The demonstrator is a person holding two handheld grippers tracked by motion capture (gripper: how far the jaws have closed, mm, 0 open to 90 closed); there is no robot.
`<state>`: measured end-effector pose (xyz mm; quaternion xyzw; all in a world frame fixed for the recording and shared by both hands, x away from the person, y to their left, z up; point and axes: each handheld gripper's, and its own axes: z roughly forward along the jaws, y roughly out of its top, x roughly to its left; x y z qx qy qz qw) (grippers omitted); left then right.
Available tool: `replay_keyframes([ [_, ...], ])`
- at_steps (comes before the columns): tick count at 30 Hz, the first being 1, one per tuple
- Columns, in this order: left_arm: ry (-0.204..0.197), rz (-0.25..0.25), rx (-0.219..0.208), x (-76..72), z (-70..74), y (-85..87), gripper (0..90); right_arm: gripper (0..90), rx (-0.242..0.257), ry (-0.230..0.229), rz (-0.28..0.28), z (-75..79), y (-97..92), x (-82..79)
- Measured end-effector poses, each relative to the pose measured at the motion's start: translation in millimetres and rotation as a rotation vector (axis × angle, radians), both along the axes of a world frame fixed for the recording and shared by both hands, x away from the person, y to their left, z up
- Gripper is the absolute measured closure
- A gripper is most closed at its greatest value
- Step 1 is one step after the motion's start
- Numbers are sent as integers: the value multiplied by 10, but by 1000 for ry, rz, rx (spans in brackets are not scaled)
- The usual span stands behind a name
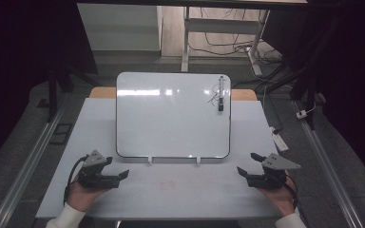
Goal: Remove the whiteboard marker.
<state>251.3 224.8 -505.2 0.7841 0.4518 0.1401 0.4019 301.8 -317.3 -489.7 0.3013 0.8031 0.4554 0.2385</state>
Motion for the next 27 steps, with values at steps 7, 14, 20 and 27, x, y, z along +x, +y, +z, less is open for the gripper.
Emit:
replay_keyframes([
  [7, 15, -1, 6, 8, -19, -9, 158, 230, 0, 8, -21, -7, 17, -12],
  [14, 25, 1, 13, 19, -33, -15, 159, 250, 4, 25, -28, 30, 44, -16],
  [20, 32, -3, 13, 44, -43, -34, 159, 279, 24, 28, -52, 204, 89, 38],
  [27, 32, -11, 6, 46, -43, -56, 160, 307, 59, 31, -125, 698, 289, 382],
])
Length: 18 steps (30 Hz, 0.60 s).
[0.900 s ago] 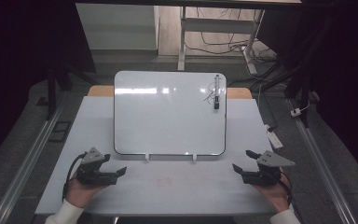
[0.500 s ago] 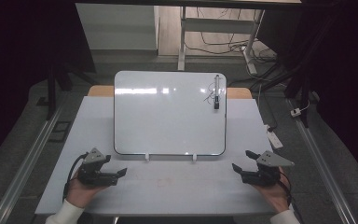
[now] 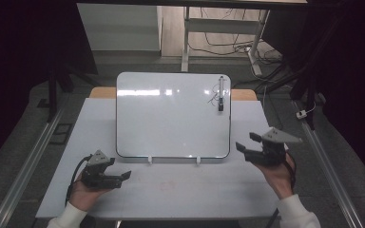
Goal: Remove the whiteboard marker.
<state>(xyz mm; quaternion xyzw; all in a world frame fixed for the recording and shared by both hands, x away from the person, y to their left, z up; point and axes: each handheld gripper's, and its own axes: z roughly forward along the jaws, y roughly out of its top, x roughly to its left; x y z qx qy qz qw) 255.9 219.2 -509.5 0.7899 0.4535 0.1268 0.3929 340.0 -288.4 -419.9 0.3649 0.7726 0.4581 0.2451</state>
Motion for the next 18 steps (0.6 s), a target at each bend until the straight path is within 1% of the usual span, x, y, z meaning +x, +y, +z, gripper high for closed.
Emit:
replay_keyframes([
  [3, 0, -7, 8, 6, -10, -9, 159, 322, -10, 6, -23, 211, 146, 234],
  [5, -2, -7, 22, 8, -20, -15, 159, 336, -18, 10, -26, 336, 258, 391],
  [7, -2, -5, 24, 7, -20, -13, 159, 348, -50, 11, -43, 448, 380, 544],
  [9, -4, -4, 25, 5, -20, -11, 159, 365, -65, 11, -54, 542, 486, 697],
  [11, -10, -5, 31, 2, -19, -7, 159, 380, -78, 14, -69, 613, 595, 841],
  [12, -11, -4, 32, 2, -19, -5, 159, 380, -78, 14, -69, 613, 595, 841],
  [13, -13, -4, 32, 2, -20, -1, 159, 409, -95, 14, -86, 667, 714, 989],
  [17, -19, -3, 34, 3, -22, 4, 159, 469, -105, 7, -138, 702, 858, 1209],
  [18, -19, -3, 34, 3, -22, 4, 159, 469, -105, 7, -138, 702, 858, 1209],
])
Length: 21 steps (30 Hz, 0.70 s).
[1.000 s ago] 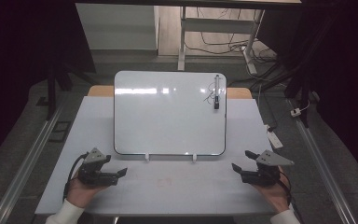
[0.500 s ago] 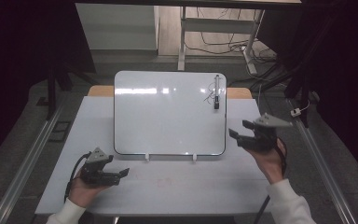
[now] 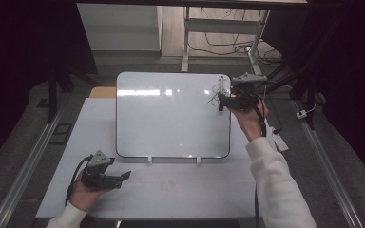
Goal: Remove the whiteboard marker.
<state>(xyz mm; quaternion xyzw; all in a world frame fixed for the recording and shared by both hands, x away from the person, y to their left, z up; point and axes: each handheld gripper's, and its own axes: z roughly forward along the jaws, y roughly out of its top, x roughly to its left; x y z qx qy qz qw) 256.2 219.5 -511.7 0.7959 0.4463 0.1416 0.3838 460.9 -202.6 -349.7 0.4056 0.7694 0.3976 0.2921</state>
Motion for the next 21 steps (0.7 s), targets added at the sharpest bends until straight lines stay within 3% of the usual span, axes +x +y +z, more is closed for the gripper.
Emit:
replay_keyframes([
  [1, -2, -3, 1, 0, -1, 0, 159, 510, 4, -1, -30, -11, 44, 116],
  [9, -10, -14, -3, -5, -2, 13, 159, 623, -16, -31, -99, -44, 143, 345],
  [21, -15, -15, -5, -10, 1, 22, 159, 745, -68, -55, -99, -34, 297, 376],
])
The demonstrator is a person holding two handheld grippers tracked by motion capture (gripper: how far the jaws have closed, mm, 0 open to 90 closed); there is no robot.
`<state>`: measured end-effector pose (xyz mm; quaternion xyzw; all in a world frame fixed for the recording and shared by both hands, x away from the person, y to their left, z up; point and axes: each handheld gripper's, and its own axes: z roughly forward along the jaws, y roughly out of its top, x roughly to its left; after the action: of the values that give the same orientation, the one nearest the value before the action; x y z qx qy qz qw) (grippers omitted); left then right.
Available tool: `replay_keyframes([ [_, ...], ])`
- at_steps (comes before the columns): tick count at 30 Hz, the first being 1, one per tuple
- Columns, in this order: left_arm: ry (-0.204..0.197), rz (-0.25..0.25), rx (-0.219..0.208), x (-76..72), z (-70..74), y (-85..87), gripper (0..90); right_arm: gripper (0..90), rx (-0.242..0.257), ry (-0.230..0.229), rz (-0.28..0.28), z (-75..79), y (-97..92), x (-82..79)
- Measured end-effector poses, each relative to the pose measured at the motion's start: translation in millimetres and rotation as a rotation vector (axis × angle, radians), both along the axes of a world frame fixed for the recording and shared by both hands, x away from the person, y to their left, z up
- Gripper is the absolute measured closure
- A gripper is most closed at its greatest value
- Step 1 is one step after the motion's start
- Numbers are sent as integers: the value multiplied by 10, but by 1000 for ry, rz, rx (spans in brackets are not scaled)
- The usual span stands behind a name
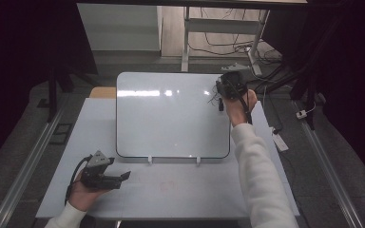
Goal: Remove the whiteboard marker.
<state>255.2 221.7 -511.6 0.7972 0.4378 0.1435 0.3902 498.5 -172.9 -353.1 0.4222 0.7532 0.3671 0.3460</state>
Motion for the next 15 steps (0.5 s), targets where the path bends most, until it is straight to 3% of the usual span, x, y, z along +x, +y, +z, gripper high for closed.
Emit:
replay_keyframes([
  [2, -2, 2, 0, -3, 2, 0, 159, 797, 18, 11, 3, -9, 44, -4],
  [6, -3, 4, -1, -5, 3, 2, 160, 803, 20, 8, -3, -10, 66, -20],
  [15, -14, 2, -14, -6, 18, -13, 165, 806, 133, -36, 23, 116, -87, -173],
])
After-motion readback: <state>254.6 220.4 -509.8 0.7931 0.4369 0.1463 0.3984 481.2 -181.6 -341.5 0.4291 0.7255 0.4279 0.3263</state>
